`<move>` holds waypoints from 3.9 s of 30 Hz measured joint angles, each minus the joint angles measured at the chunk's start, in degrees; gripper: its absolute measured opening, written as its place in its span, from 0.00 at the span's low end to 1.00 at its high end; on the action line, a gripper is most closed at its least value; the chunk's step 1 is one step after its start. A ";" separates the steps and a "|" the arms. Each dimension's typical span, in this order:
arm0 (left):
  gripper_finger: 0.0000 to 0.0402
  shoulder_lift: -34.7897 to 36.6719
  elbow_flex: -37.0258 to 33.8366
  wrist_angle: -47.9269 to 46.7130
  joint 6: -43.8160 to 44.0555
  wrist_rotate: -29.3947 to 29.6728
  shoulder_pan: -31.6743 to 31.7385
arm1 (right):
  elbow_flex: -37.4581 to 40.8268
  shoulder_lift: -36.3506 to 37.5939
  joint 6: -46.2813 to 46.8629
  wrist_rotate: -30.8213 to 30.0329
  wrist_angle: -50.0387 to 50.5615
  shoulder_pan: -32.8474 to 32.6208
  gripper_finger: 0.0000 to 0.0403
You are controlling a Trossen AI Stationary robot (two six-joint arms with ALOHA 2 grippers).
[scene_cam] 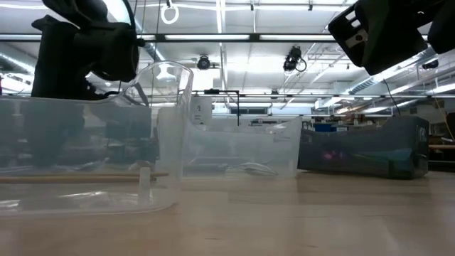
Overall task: Sort silverware by color (type)
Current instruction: Put the violet spoon into the top transparent bin
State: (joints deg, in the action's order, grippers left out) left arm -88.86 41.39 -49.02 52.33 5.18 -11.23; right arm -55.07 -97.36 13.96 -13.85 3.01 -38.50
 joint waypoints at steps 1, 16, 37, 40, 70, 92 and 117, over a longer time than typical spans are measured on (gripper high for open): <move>0.32 0.00 -0.08 0.28 -0.47 -0.16 0.39 | 0.00 0.00 0.00 0.00 -0.01 0.00 0.43; 0.12 -0.14 -0.03 3.02 -3.52 1.11 2.89 | 0.00 0.00 -0.09 0.02 0.06 0.00 0.43; 0.01 -0.39 8.63 -2.02 -11.25 8.63 4.72 | 0.00 0.00 -0.14 0.02 0.03 0.00 0.43; 0.00 -0.37 9.69 -2.07 -13.25 8.89 5.23 | 0.00 0.00 -0.04 0.04 0.03 0.00 0.43; 0.33 -7.32 9.74 2.68 -33.32 5.93 9.37 | 0.00 0.00 0.88 0.59 -0.38 -0.20 0.43; 0.03 -9.53 9.92 2.50 -39.51 -0.44 11.44 | 0.00 0.00 1.31 0.52 -0.38 -0.57 0.43; 0.00 -9.75 28.58 -12.27 -42.60 8.53 11.43 | 0.00 0.00 1.78 -0.02 -0.34 -0.55 0.43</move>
State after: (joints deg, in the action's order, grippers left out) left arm -98.61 69.97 -61.30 9.73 13.71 0.21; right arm -55.07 -97.36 15.74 -13.87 2.68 -39.05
